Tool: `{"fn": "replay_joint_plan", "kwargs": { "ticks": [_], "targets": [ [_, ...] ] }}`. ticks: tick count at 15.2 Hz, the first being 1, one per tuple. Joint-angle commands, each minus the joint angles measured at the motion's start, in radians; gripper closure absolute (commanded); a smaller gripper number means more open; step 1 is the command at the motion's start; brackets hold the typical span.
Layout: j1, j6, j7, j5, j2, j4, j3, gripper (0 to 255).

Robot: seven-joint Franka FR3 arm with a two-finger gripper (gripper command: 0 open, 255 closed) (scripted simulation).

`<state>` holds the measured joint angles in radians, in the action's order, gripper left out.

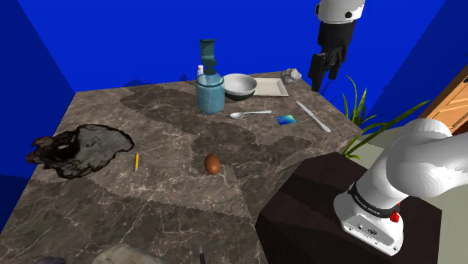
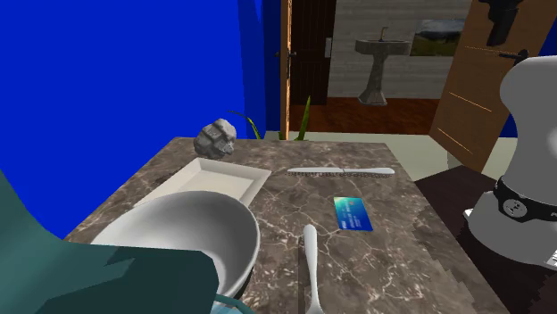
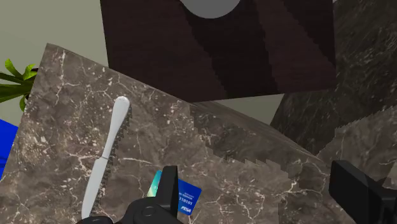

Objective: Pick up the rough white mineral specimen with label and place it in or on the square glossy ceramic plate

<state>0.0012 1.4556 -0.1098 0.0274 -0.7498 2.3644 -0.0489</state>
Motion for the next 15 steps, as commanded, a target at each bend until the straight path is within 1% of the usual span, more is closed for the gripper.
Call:
{"fn": "replay_joint_plan", "kwargs": {
  "ticks": [1,8,12,15],
  "targets": [
    [0.0,0.0,0.0,0.0,0.0,0.0,0.0,0],
    [-0.043,0.129,0.162,0.088,0.151,-0.038,0.133,0],
    [-0.061,0.198,0.252,0.116,0.26,-0.088,0.203,0],
    [-0.073,0.246,0.321,0.125,0.352,-0.14,0.252,0]
  ]
}}
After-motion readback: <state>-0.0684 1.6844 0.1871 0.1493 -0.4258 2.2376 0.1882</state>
